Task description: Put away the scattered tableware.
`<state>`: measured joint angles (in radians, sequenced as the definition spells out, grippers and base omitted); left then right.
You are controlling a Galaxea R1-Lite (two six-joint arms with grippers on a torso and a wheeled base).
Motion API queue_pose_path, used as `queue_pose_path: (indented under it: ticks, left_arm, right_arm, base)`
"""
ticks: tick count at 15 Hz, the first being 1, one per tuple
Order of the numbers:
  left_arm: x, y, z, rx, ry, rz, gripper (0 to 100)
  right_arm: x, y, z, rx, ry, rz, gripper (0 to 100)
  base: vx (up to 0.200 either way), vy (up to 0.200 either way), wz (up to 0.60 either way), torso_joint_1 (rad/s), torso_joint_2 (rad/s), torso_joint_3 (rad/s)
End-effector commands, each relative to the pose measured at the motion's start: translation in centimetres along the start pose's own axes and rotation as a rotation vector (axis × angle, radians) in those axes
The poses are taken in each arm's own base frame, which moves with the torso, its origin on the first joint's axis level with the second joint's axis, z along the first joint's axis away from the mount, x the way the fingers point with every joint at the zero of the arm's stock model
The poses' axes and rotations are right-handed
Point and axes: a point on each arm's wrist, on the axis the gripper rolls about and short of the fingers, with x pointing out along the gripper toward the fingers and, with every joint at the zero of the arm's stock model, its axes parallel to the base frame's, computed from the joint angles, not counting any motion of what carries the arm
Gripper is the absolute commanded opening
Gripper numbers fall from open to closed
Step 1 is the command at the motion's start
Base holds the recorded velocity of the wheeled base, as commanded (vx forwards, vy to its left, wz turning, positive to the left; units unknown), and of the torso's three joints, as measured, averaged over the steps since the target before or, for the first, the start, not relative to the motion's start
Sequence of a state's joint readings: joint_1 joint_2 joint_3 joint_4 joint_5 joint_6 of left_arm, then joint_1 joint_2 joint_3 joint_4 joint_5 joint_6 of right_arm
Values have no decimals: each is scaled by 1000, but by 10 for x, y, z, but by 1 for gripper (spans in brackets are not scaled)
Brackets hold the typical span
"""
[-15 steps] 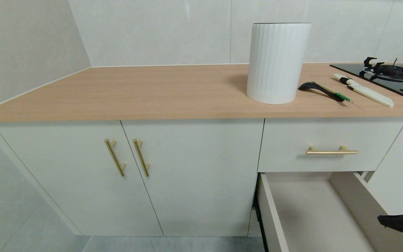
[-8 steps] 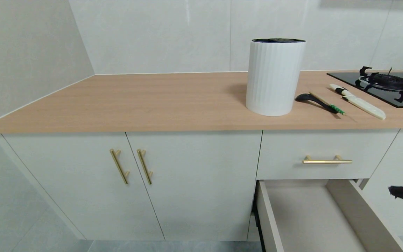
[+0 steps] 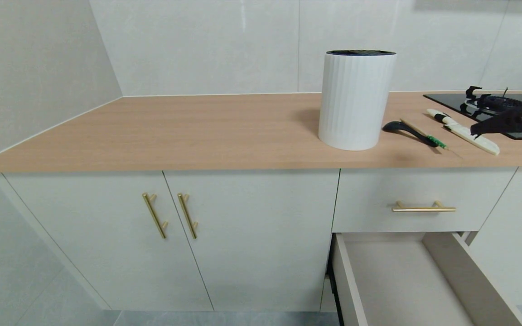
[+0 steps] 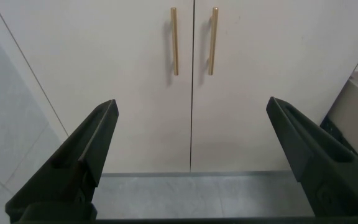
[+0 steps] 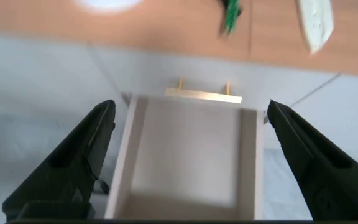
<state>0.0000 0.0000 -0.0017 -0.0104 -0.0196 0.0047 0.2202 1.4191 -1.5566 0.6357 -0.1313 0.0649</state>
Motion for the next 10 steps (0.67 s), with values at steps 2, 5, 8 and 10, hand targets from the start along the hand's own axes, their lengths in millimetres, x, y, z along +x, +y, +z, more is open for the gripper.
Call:
queue_pose_path:
  ticks: [2,5,8,10]
  left_arm:
    - [0,0,0,0,1,0,100]
    - [0,0,0,0,0,0,100]
    - [0,0,0,0,0,0,100]
    - [0,0,0,0,1,0,100]
  right_arm:
    - [85,-6,21,85,105,-80,100]
    - [124,-9,17,81,165,-160,100]
    - [147,-15,16,92,185,-194,100]
    - [153,-19,18,101,171,-201,100]
  base:
    - [0,0,0,0,0,0]
    - [0,0,0,0,0,0]
    - [0,0,0,0,0,0]
    - [0,0,0,0,0,0]
